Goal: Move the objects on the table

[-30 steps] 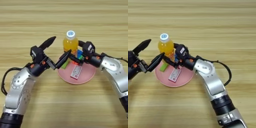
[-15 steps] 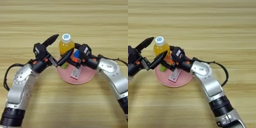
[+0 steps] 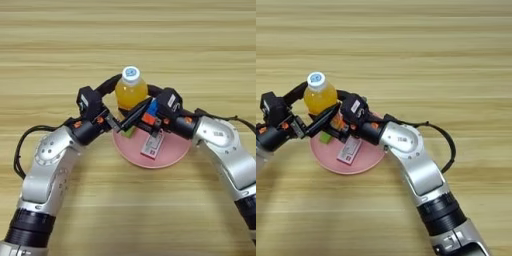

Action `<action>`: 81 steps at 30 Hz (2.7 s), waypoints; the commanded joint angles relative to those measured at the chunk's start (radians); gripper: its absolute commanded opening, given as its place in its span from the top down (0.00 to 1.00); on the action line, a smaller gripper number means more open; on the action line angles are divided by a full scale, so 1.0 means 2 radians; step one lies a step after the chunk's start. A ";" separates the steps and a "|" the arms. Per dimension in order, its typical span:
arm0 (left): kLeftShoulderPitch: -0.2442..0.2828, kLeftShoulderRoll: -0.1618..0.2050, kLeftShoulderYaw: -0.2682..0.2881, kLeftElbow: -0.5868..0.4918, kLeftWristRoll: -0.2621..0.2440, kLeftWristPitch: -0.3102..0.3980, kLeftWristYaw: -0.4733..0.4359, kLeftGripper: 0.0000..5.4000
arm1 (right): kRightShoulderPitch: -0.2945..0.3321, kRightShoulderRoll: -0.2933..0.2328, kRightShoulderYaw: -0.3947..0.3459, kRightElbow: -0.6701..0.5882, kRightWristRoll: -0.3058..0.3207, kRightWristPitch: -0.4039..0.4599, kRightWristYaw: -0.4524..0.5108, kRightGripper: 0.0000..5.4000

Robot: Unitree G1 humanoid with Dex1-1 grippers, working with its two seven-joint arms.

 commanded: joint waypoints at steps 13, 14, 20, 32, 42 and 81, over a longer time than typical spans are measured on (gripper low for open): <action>-0.002 0.001 -0.001 0.009 0.012 -0.001 -0.003 0.35 | -0.009 0.008 0.002 -0.022 0.002 -0.018 0.000 0.38; -0.001 0.002 -0.001 0.009 0.011 -0.001 -0.003 0.35 | -0.009 0.008 0.003 -0.022 0.002 -0.018 0.000 0.38; -0.002 0.002 0.001 0.009 0.012 -0.005 -0.004 0.35 | -0.009 0.008 0.004 -0.020 0.002 -0.017 0.000 0.31; -0.008 -0.001 0.008 0.015 0.012 -0.013 0.001 0.35 | -0.006 0.008 0.003 -0.019 0.001 -0.021 -0.001 0.08; -0.045 -0.006 0.028 0.090 0.051 -0.057 0.027 0.35 | 0.002 0.005 -0.002 -0.026 0.007 -0.023 0.004 0.00; -0.166 -0.030 0.103 0.422 0.105 -0.187 0.090 0.36 | 0.005 0.004 -0.011 -0.025 0.011 -0.028 0.006 0.00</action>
